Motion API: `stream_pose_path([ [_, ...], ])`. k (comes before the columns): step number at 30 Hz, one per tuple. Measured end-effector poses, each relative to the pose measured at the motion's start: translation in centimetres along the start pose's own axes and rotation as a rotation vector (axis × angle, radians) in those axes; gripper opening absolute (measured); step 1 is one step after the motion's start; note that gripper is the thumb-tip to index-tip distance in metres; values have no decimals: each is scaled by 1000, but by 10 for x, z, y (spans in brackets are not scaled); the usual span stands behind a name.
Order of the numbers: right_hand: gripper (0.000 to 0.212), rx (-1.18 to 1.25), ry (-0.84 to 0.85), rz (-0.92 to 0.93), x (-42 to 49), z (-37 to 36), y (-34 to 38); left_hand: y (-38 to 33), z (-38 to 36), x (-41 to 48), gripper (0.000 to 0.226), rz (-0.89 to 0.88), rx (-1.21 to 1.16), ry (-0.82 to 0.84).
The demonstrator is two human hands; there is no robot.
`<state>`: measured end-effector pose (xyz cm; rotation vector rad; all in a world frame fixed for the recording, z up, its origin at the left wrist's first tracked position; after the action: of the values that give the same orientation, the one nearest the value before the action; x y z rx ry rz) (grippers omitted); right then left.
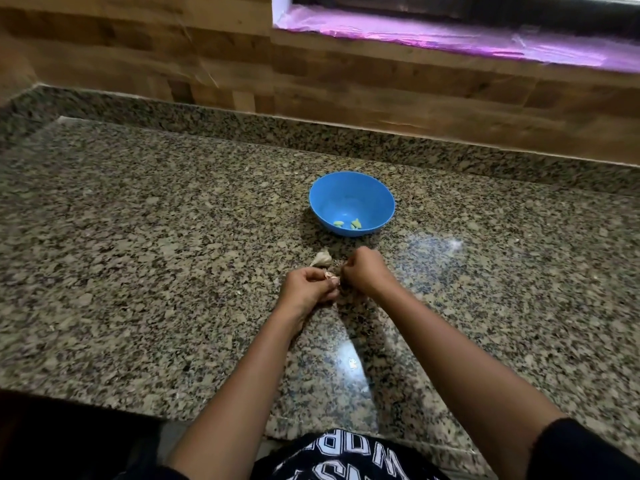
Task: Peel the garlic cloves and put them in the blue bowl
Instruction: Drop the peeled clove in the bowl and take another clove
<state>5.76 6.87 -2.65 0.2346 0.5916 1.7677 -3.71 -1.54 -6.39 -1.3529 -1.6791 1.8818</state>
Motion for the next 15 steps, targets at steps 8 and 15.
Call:
stream_pose_path([
  [8, 15, 730, 291, -178, -45, 18, -18, -2, -15, -6, 15, 2, -62, 90],
  [15, 22, 938, 234, -324, -72, 28, -37, 1, -32, -22, 11, -235, 130, 114],
])
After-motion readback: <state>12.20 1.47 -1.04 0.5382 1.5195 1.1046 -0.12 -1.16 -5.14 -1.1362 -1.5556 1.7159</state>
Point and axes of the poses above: each hand's wrist, its own x-axis towards the middle knuckle, its own z-axis out of the back of the hand, y = z × x, the point moved 5 cm from there along x, towards the middle knuckle, and after that the axes turned 10 degrees about -y, right-handed, at the moved point
